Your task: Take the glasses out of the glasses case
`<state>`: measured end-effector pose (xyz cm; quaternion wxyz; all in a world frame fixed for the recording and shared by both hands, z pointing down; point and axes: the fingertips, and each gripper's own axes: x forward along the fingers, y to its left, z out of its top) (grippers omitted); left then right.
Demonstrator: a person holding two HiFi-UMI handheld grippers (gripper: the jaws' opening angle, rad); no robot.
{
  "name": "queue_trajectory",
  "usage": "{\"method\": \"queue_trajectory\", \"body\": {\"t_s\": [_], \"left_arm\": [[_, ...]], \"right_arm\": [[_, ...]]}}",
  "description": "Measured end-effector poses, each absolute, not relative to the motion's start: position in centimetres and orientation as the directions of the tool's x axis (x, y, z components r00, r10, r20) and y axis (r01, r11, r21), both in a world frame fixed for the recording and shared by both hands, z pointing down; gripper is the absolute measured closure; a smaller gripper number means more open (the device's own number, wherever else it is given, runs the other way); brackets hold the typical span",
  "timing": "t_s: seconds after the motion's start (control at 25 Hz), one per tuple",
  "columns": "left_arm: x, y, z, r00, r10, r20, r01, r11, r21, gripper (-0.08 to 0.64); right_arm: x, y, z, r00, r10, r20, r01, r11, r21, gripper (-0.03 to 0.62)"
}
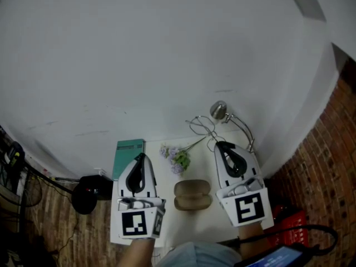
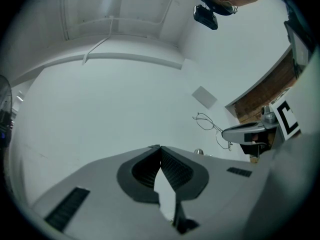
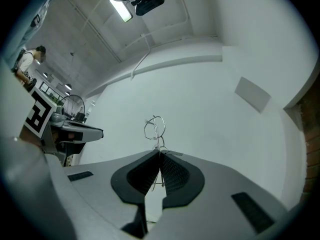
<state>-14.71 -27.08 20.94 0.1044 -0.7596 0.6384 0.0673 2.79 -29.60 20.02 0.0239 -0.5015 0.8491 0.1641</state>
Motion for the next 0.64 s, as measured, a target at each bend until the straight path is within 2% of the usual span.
{"method": "queue_trajectory", "body": {"t_s": [0.64], "left_arm": [[-14.15,-26.65,20.95,0.173,-0.957,-0.235,-0.984,-0.159,-0.075,0.554]], "right_arm": [[3.16,-29.06,19.97,-0.503,-0.839,-0.209,-0.856,0.448,0.259,0.566]]}}
